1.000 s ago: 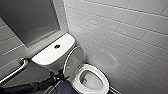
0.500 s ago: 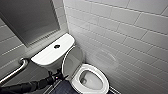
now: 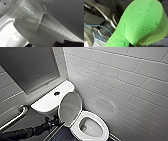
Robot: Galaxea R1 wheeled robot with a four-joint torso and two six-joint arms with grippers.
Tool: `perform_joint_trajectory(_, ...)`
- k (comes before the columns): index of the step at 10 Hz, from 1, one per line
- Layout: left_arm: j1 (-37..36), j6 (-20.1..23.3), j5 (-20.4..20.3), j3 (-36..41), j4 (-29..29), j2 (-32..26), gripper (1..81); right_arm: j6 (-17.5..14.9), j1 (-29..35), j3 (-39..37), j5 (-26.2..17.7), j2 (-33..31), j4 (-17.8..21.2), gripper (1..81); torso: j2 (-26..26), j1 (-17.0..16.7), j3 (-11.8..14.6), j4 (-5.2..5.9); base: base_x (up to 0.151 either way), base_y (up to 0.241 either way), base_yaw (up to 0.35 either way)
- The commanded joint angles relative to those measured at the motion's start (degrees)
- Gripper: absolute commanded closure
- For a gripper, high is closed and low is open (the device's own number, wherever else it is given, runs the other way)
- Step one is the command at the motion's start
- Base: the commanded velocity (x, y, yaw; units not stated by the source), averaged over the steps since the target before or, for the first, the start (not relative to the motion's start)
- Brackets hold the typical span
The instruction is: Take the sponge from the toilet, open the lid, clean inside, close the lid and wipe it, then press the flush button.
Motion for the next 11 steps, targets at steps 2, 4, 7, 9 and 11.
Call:
perform_joint_trajectory(2,-6.8,12.9,-13.7,-4.5,21.7,-7.6,1.0,-0.3,-2.8,0.6,-3.0,-0.8,-1.6,81.1,0.0,0.0,0.0,0.0,0.0,0.0,0.0)
perform_joint_trajectory(4,-5.3,12.8,-13.7,-3.2,24.1,-10.7,1.0,-0.3,-2.6,0.6,-3.0,-0.7,-1.9,81.1,0.0,0.0,0.0,-0.02,0.0,0.0,0.0)
perform_joint_trajectory(7,2.3,12.2,-13.7,0.1,31.0,-13.7,1.0,-0.3,-2.4,0.6,-3.0,-0.7,-1.9,81.1,0.0,0.0,0.0,-0.09,0.0,0.0,0.0)
perform_joint_trajectory(9,9.3,10.6,-13.8,2.6,38.2,-12.4,1.0,-0.3,-2.0,0.7,-3.0,-0.6,-2.0,81.1,0.0,0.0,0.0,-0.09,0.0,0.0,0.0)
perform_joint_trajectory(11,15.8,10.5,-13.3,1.8,43.1,-9.1,1.0,-0.3,-1.9,0.6,-3.0,-0.5,-2.1,81.1,0.0,0.0,0.0,-0.06,0.0,0.0,0.0)
